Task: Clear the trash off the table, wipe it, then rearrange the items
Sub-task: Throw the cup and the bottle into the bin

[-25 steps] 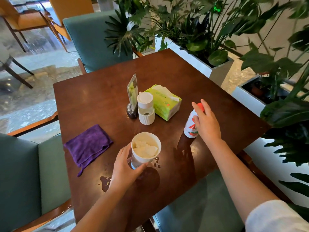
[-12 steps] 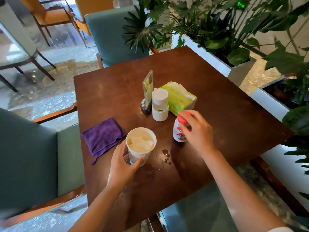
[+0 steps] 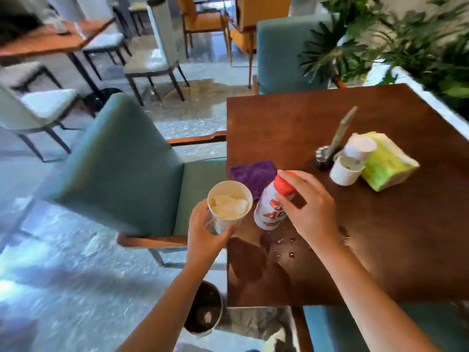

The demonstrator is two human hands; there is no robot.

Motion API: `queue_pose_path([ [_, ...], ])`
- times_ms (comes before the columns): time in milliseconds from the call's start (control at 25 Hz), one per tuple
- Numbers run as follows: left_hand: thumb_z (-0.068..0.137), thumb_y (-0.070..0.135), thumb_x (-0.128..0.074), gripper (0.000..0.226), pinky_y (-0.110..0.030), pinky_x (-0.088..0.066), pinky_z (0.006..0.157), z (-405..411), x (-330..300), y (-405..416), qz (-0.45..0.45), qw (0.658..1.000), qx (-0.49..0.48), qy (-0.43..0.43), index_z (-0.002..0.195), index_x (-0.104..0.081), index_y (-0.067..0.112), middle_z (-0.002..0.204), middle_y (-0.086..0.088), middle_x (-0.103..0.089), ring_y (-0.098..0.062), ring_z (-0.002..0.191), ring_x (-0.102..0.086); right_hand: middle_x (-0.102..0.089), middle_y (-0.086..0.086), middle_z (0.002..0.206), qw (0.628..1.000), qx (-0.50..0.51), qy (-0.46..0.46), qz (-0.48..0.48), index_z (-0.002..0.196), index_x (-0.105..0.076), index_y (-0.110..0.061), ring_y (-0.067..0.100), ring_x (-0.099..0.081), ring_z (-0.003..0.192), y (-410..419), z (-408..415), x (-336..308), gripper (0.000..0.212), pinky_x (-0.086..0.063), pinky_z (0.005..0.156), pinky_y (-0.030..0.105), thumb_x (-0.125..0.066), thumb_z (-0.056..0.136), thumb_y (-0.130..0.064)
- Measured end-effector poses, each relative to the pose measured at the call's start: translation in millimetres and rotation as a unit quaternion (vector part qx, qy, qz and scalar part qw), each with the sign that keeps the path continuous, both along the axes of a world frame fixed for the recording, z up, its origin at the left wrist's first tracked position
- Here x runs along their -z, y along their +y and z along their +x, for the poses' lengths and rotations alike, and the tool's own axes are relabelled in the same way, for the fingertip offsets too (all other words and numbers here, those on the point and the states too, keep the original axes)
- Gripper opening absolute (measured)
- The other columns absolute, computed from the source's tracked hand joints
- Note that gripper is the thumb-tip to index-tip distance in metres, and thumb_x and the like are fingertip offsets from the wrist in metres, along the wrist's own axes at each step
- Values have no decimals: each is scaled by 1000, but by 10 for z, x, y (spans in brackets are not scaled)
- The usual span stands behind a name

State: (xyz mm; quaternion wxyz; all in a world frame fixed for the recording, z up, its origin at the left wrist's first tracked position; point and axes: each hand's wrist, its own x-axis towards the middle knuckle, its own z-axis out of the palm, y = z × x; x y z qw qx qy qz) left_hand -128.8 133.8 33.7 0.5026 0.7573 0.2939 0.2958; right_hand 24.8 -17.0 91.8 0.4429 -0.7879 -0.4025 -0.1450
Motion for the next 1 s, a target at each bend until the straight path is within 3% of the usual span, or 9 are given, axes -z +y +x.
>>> queue_pose_path([
  [120,66,19,-83,66,-17,-49,83,-608,72,357,-29,999,-9,-11,122,-51,32,121,7,-57,-7,112,-56,-65,2,113,1000,-24,10,-1,115,-65,-18,19,-62,101,366,-615,-44,43,-52,82,34,-76,74,-14],
  [280,65,34,-79,70,-13,-49,81,-1404,306,807,-54,998,-2,14,125,-43,42,120,28,-50,5,108,-53,-65,6,113,999,-18,26,-4,115,-65,-15,21,-62,100,793,-1498,116,42,-51,82,30,-76,75,-12],
  [360,67,27,-81,76,-16,-48,83,-1750,529,980,-97,995,-5,38,130,-40,33,121,24,-50,3,109,-52,-65,6,113,999,-15,49,-4,115,-65,-14,20,-62,99,973,-1922,288,38,-51,82,27,-72,78,-16],
  [480,69,19,-80,64,-13,-51,73,-2068,960,1146,-147,987,-7,71,124,-49,31,116,14,-59,-2,105,-58,-66,7,113,997,-7,77,-24,113,-65,-12,19,-62,100,1167,-2342,651,36,-49,84,25,-67,79,-23],
  [600,68,18,-81,59,-13,-47,71,-2257,1645,1229,-168,979,-39,107,112,-50,41,108,23,-57,2,100,-58,-66,7,114,993,10,106,-56,113,-64,-15,19,-62,102,1254,-2603,1345,36,-46,88,22,-72,79,-22],
  [680,65,20,-83,60,-15,-42,71,-2329,2216,1277,-146,976,-61,148,111,-50,38,104,21,-58,-4,97,-58,-64,1,114,989,12,131,-61,114,-60,-23,13,-60,104,1289,-2680,1953,41,-48,90,21,-74,76,-19],
  [800,62,24,-83,63,-8,-45,62,-2349,3211,1309,-147,969,-49,191,114,-50,39,102,16,-60,2,88,-60,-61,-3,113,982,27,166,-85,110,-62,-22,5,-55,104,1361,-2686,3015,43,-42,90,12,-76,71,-11],
  [920,60,25,-85,64,-8,-43,56,-2348,4121,1276,-153,962,-42,220,114,-52,34,92,21,-58,0,77,-61,-66,2,109,970,45,196,-134,103,-69,-14,12,-61,100,1422,-2654,4012,37,-50,83,24,-79,70,-1],
  [1000,56,29,-85,65,-9,-43,55,-2371,4614,1260,-159,962,-40,217,111,-51,38,88,24,-58,-1,74,-61,-67,3,106,966,45,209,-146,101,-70,-13,12,-62,97,1472,-2664,4561,35,-50,82,25,-78,70,0],
])
